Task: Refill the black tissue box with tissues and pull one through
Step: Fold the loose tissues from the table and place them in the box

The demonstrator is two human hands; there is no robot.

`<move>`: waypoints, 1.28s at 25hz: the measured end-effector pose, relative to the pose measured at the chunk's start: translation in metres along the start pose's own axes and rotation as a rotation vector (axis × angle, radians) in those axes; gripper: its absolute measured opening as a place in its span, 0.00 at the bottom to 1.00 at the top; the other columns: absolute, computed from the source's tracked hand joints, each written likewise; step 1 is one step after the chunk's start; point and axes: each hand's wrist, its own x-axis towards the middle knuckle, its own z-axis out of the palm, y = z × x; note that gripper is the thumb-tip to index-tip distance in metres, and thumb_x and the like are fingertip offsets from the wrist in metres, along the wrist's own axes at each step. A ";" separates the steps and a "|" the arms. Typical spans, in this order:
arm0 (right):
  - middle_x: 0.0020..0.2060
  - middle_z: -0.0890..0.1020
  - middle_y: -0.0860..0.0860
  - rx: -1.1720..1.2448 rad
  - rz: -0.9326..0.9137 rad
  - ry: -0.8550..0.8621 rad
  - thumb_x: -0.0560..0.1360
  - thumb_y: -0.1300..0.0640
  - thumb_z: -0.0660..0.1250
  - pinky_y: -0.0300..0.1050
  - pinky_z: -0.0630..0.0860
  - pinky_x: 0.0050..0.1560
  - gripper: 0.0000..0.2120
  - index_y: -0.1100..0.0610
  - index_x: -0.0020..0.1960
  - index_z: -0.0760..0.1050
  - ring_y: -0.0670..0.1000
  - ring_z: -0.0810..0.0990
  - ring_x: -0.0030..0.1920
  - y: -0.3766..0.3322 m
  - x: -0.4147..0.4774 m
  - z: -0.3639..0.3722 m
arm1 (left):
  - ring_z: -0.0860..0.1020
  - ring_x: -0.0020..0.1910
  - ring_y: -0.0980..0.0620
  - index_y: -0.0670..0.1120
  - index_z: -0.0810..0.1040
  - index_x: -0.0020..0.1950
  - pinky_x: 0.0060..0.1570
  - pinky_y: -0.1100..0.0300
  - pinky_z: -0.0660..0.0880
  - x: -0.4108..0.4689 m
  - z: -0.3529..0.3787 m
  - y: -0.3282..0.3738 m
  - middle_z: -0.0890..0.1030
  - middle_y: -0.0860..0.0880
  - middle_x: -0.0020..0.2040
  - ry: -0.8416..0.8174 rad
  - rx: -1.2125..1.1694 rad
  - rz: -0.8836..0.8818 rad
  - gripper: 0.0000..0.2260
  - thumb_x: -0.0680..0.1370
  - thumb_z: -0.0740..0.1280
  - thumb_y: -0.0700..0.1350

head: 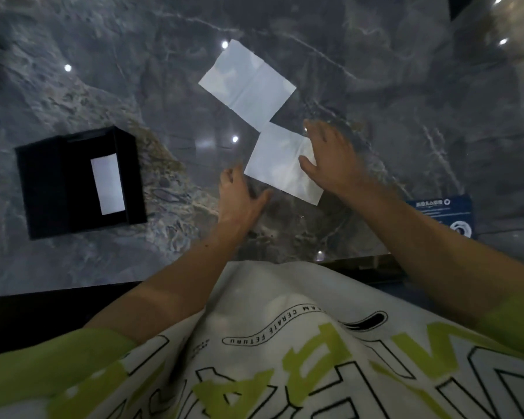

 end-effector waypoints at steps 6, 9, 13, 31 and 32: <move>0.73 0.65 0.61 0.028 -0.028 -0.081 0.78 0.49 0.62 0.56 0.63 0.71 0.32 0.60 0.76 0.56 0.62 0.66 0.71 0.014 0.022 0.000 | 0.62 0.74 0.41 0.45 0.55 0.76 0.72 0.45 0.65 0.003 0.033 0.022 0.60 0.43 0.76 -0.135 -0.187 -0.242 0.40 0.73 0.72 0.56; 0.74 0.64 0.59 0.082 0.025 -0.179 0.79 0.49 0.62 0.54 0.64 0.70 0.31 0.59 0.76 0.56 0.61 0.65 0.72 0.014 0.034 0.003 | 0.66 0.72 0.40 0.46 0.60 0.74 0.66 0.40 0.70 0.017 0.045 0.025 0.66 0.44 0.73 -0.088 -0.452 -0.485 0.40 0.69 0.76 0.54; 0.67 0.72 0.57 0.302 0.121 -0.222 0.77 0.51 0.65 0.50 0.70 0.67 0.26 0.59 0.71 0.65 0.57 0.71 0.67 0.013 0.047 0.008 | 0.75 0.63 0.42 0.44 0.68 0.67 0.62 0.44 0.75 0.032 0.049 0.039 0.74 0.46 0.66 -0.026 -0.825 -0.723 0.27 0.72 0.75 0.43; 0.43 0.81 0.52 0.923 0.366 -0.339 0.75 0.54 0.69 0.48 0.77 0.46 0.07 0.52 0.41 0.72 0.51 0.80 0.44 0.012 0.042 0.001 | 0.73 0.32 0.53 0.45 0.73 0.39 0.29 0.63 0.68 0.038 0.046 0.020 0.75 0.47 0.37 -0.062 -0.993 -0.758 0.08 0.76 0.70 0.40; 0.40 0.82 0.50 0.967 0.359 -0.332 0.76 0.55 0.69 0.45 0.77 0.42 0.07 0.52 0.41 0.73 0.49 0.80 0.42 0.011 0.040 -0.001 | 0.73 0.30 0.54 0.45 0.72 0.38 0.27 0.65 0.68 0.038 0.043 0.019 0.75 0.47 0.36 -0.077 -1.014 -0.719 0.09 0.77 0.69 0.41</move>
